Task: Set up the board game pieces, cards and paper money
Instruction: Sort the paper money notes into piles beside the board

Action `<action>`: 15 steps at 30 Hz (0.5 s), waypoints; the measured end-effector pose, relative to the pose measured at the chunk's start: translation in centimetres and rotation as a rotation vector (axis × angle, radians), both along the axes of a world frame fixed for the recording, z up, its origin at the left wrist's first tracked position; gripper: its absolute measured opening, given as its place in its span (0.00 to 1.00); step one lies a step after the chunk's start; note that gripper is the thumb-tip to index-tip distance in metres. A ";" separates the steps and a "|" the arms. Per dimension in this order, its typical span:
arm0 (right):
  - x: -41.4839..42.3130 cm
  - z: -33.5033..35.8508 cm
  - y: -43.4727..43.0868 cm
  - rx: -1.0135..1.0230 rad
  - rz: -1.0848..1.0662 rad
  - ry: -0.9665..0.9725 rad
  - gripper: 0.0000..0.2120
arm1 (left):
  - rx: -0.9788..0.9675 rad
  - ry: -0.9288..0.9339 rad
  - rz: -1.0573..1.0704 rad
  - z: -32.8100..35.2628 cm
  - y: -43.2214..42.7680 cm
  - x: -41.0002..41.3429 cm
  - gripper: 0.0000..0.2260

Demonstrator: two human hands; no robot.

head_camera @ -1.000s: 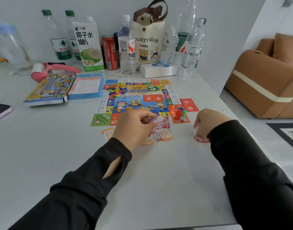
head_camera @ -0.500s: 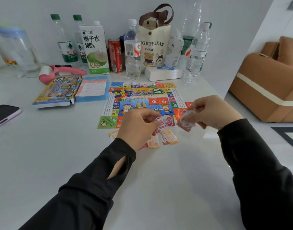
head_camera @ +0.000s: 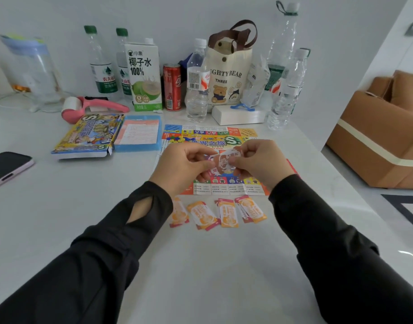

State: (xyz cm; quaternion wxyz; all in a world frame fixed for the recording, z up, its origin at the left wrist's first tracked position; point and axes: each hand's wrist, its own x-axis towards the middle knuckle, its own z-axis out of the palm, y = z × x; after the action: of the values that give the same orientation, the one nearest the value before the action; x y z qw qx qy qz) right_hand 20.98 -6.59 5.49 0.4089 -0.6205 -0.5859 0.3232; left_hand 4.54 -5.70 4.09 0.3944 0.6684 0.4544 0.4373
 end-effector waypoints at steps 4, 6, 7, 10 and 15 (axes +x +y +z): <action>-1.1 -1.1 1.4 0.037 -0.005 -0.145 0.08 | -0.012 0.073 -0.012 -0.7 1.6 -1.0 0.10; -1.7 -1.8 1.9 0.075 0.012 -0.250 0.08 | -0.014 0.087 -0.025 -1.0 2.1 -1.3 0.11; -1.9 -2.1 1.9 0.100 0.031 -0.314 0.06 | -0.007 0.096 -0.025 -1.2 2.1 -1.3 0.11; -2.3 -2.8 2.0 0.134 0.053 -0.515 0.02 | 0.030 0.145 0.015 -2.0 2.2 -1.0 0.10; -2.3 -2.9 1.7 0.157 0.058 -0.669 0.13 | 0.117 0.332 0.067 -2.8 2.3 -0.9 0.11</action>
State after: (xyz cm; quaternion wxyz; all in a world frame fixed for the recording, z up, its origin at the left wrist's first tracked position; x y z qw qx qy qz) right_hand 18.71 -4.93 2.57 0.2312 -0.6417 -0.7282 0.0673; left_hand 3.65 -3.40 1.25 0.2598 0.7375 0.5092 0.3596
